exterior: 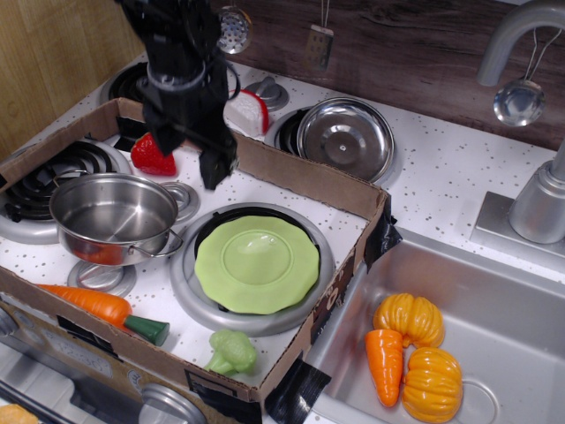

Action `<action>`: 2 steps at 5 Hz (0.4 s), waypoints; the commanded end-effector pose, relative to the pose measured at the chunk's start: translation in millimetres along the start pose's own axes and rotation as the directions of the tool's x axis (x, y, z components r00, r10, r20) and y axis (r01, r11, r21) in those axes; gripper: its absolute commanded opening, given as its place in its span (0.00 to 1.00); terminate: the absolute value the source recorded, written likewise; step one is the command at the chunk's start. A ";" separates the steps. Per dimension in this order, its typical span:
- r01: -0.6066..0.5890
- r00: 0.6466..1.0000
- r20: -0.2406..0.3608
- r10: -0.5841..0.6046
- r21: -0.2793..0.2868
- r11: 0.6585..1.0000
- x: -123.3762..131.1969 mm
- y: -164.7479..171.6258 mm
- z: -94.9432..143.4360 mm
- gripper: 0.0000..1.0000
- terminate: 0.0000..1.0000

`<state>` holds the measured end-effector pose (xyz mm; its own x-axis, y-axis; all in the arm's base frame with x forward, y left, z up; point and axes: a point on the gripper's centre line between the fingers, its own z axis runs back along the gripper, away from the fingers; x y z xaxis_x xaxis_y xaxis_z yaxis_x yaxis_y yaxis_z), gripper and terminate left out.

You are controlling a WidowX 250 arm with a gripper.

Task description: Put broccoli in pot

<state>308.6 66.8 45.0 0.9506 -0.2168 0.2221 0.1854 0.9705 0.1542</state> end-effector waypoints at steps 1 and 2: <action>-0.106 0.992 -0.074 0.104 -0.031 0.994 -20.6 -22.3 70.6 1.00 0.00; -0.145 0.984 -0.111 0.143 -0.011 0.989 -39.6 -35.5 104.1 1.00 0.00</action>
<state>230.2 29.4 119.5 0.9939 -0.0531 0.0965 0.0444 0.9949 0.0905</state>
